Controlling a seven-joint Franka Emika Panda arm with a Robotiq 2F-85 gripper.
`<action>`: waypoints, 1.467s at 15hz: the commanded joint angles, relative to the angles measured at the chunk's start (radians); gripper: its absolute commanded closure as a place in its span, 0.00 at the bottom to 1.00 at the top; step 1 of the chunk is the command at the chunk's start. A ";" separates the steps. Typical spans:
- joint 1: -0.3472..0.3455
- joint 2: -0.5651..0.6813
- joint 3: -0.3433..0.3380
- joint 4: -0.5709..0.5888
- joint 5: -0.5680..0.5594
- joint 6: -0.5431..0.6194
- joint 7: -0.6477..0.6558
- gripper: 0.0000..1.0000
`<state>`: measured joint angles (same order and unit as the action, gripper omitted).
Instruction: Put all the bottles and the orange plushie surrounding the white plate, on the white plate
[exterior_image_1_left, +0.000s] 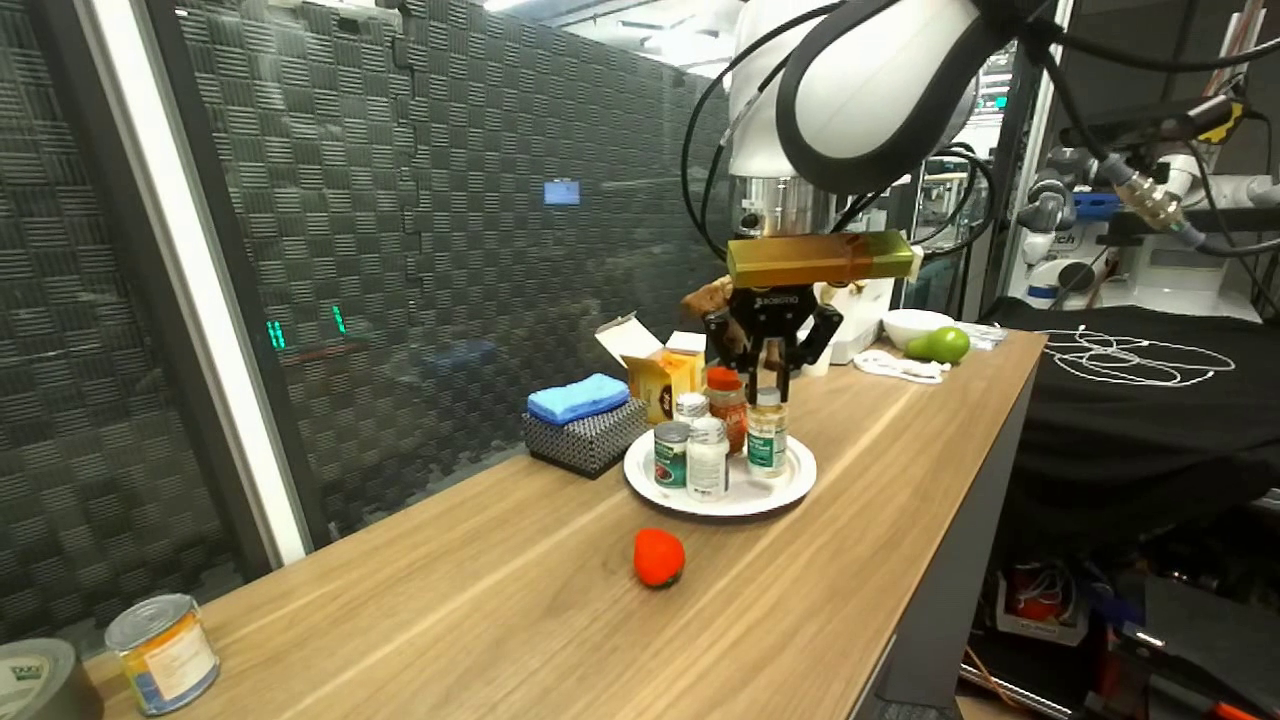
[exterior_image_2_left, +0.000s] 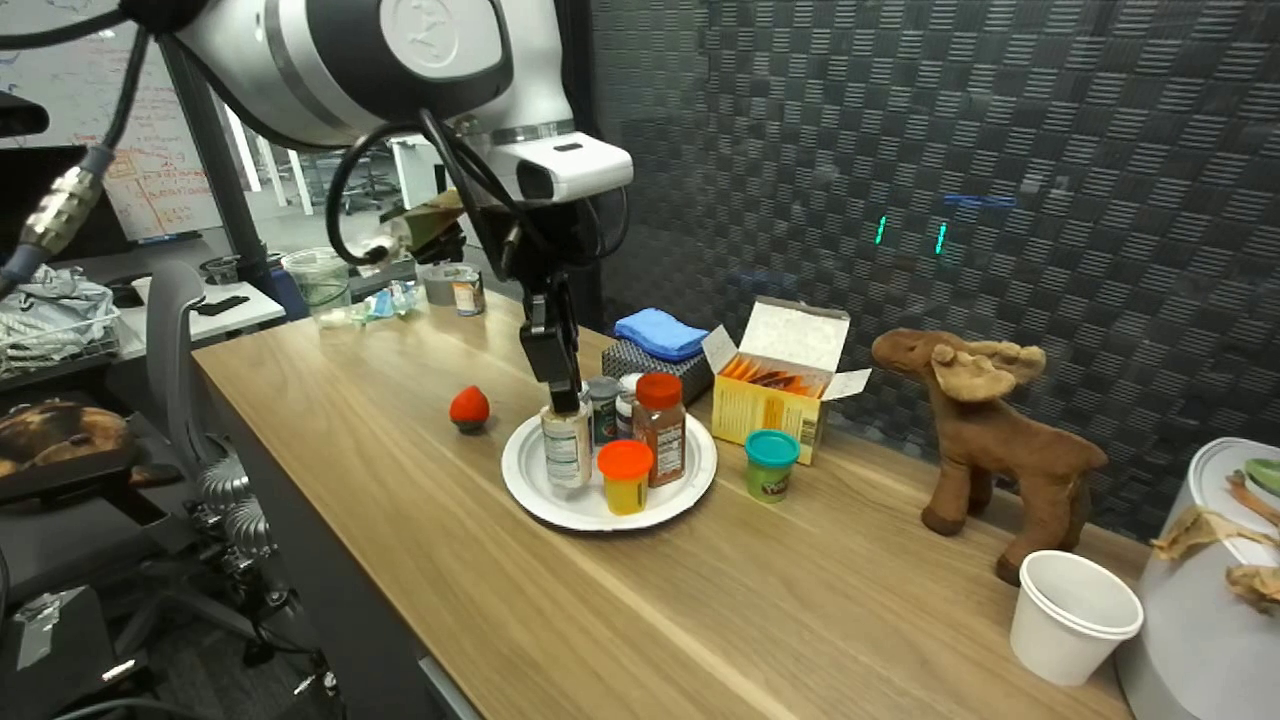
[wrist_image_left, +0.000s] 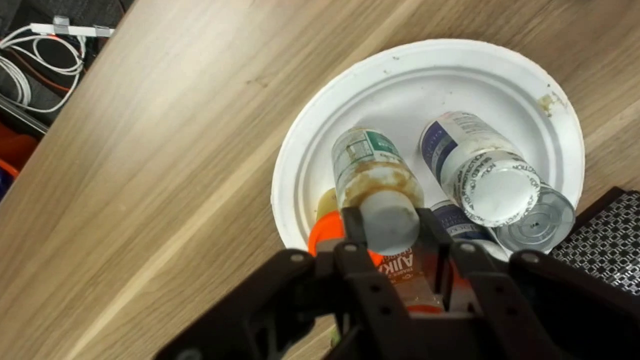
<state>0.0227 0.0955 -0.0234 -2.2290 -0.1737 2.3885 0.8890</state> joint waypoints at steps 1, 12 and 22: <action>-0.019 0.022 -0.005 0.028 0.090 0.033 -0.110 0.84; -0.025 0.113 -0.018 0.136 0.211 0.035 -0.261 0.84; -0.004 0.129 -0.017 0.152 0.199 0.017 -0.311 0.31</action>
<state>0.0001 0.2509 -0.0352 -2.0827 0.0118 2.4188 0.6067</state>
